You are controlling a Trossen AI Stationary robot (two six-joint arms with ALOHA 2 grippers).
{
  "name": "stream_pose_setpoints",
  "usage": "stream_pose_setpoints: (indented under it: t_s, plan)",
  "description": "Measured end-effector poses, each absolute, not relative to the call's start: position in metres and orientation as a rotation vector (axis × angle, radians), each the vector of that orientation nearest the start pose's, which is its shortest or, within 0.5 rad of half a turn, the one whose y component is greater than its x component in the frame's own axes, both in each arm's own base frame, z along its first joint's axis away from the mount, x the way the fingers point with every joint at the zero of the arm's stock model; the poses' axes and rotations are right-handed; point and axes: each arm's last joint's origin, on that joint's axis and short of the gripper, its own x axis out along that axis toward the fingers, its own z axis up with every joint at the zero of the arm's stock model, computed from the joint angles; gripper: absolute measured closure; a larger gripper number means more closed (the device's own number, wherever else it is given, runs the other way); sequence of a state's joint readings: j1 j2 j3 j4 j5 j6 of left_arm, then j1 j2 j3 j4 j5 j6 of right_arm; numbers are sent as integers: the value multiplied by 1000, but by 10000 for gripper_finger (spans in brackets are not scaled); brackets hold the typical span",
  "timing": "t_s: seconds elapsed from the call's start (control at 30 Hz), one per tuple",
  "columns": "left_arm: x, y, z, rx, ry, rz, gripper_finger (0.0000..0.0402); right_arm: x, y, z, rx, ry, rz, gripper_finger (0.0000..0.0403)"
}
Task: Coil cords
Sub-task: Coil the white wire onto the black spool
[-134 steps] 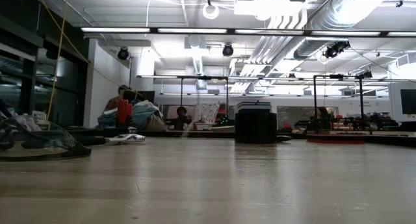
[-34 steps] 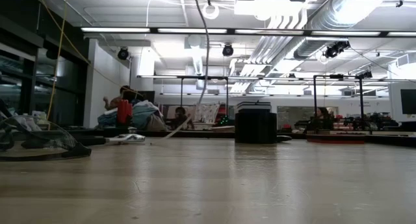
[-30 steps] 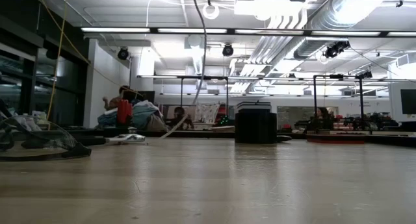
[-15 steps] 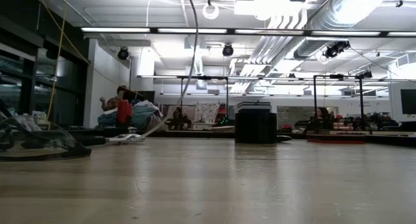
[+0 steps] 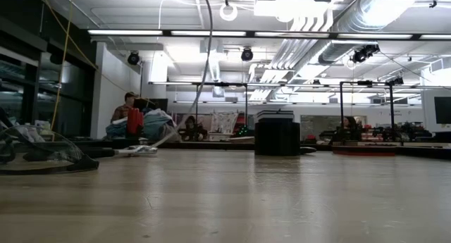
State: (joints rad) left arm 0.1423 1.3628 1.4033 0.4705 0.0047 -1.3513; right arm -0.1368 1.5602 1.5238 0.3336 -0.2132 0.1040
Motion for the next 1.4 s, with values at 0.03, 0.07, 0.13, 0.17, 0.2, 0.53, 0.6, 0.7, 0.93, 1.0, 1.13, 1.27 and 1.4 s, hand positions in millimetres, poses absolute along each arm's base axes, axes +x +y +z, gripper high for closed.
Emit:
stream_pose_setpoints:
  t_s: [0.03,0.07,0.13,0.17,0.2,0.53,0.6,0.7,0.93,1.0,1.13,1.27,1.4]
  plan:
    - [289,41,479,-1291,-514,-235,401,354,-42,447,51,-293,92,403]
    - [290,41,479,-1300,-510,-241,401,354,-42,447,50,-302,92,403]
    - [291,40,478,-1314,-505,-252,401,354,-42,448,46,-319,93,403]
    - [292,39,478,-1324,-499,-260,401,354,-43,449,44,-327,93,403]
    - [292,38,477,-1335,-490,-267,401,354,-43,449,35,-332,92,403]
    - [293,25,478,-1380,-402,-376,401,351,-53,452,-1,-367,65,403]
    - [292,23,478,-1376,-380,-397,401,351,-56,453,-4,-375,58,403]
    - [291,21,479,-1371,-362,-411,401,350,-59,454,-6,-379,49,403]
    - [284,24,478,-1275,-263,-402,401,349,-64,453,-5,-369,50,403]
    - [280,26,476,-1246,-228,-371,401,350,-65,451,0,-352,47,403]
    - [268,30,478,-1183,-198,-324,401,349,-67,451,-3,-342,36,403]
    - [255,35,478,-1126,-161,-255,401,346,-70,453,-1,-348,20,403]
    - [246,38,476,-1087,-122,-194,401,344,-76,453,-5,-338,12,402]
